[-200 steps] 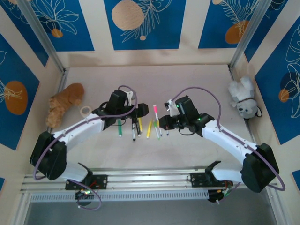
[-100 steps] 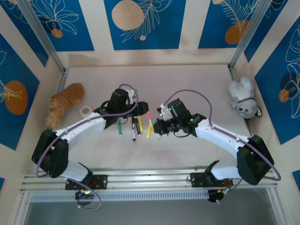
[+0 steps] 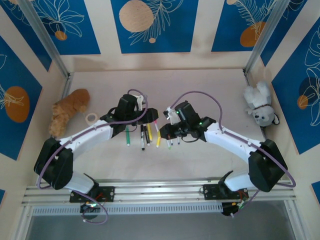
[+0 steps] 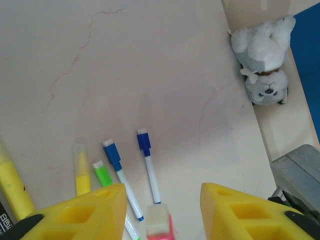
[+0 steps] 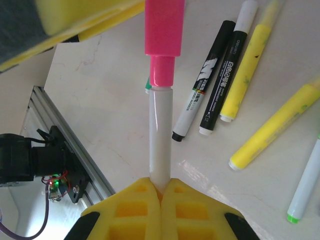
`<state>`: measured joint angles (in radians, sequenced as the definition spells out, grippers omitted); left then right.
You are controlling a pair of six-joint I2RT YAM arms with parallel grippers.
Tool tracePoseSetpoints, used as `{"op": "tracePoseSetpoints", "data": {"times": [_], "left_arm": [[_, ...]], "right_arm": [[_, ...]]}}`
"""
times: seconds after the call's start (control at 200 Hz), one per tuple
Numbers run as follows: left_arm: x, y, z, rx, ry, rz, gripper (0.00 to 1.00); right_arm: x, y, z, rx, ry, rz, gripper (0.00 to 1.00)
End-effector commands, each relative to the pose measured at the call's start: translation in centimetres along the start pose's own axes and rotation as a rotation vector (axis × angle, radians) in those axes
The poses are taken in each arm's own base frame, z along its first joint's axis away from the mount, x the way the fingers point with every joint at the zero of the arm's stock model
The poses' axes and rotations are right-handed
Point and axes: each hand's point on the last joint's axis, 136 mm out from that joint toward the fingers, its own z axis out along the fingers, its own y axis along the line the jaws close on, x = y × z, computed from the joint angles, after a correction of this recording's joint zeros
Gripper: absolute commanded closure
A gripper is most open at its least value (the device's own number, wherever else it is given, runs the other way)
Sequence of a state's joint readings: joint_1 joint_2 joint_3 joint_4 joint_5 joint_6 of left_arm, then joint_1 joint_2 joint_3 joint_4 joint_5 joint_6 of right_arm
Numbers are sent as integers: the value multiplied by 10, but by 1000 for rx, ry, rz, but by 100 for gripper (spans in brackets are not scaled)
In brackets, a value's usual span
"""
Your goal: Open the pen caps
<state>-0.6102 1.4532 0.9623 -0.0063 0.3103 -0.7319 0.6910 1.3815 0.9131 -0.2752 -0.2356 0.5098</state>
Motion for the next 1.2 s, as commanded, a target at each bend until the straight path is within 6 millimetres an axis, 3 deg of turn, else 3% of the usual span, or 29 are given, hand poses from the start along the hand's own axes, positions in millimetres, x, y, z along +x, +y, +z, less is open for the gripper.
{"op": "tracePoseSetpoints", "data": {"times": [0.0, 0.445, 0.48, 0.565, 0.695, 0.996, 1.051, 1.126, 1.196], "left_arm": [[1, -9, 2, 29, 11, 10, 60], [5, -6, 4, 22, 24, 12, 68], [6, -5, 5, 19, 26, 11, 75], [5, -5, 5, 21, 24, 9, 80], [5, -5, 5, 21, 22, 9, 100], [2, -5, 6, 13, 22, 7, 100], [3, -4, 8, 12, 26, 0, 100], [5, -2, 10, 9, 32, -6, 100], [5, -1, 10, 10, 30, -10, 100]], "right_arm": [[-4, 7, 2, -6, 10, -29, 100], [-12, 11, 1, -6, -6, -37, 100], [-12, 12, 0, -6, -5, -39, 100], [-13, 12, 0, -6, -7, -40, 100], [-12, 11, 2, -5, -1, -38, 100], [-9, 10, 4, -9, 2, -34, 100], [-11, 11, 4, -13, -3, -36, 94], [-13, 11, 4, -13, -5, -37, 76], [-13, 11, 5, -14, -4, -35, 72]]}}
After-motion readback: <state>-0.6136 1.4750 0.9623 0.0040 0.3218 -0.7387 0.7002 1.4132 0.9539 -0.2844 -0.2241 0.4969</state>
